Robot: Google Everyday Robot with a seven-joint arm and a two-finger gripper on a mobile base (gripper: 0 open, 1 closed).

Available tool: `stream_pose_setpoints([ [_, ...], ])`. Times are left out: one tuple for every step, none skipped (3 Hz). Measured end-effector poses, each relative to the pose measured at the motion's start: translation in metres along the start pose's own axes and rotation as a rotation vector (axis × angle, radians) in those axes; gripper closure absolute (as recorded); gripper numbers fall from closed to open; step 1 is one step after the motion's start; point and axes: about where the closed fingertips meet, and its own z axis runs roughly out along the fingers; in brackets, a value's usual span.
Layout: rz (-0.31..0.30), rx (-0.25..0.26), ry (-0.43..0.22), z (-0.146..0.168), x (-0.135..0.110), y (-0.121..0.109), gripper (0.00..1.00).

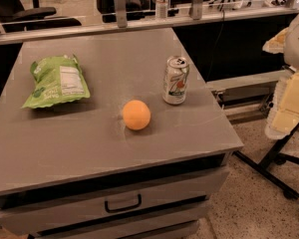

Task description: Move orange near green rice chip bag

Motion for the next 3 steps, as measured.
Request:
stream_pose_setpoints([
  [0.0, 0.0, 0.0, 0.0, 0.0, 0.0, 0.0],
  [0.023, -0.006, -0.074, -0.001, -0.008, 0.009, 0.0],
  [0.077, -0.006, -0.234, 0.007, -0.019, 0.026, 0.0],
])
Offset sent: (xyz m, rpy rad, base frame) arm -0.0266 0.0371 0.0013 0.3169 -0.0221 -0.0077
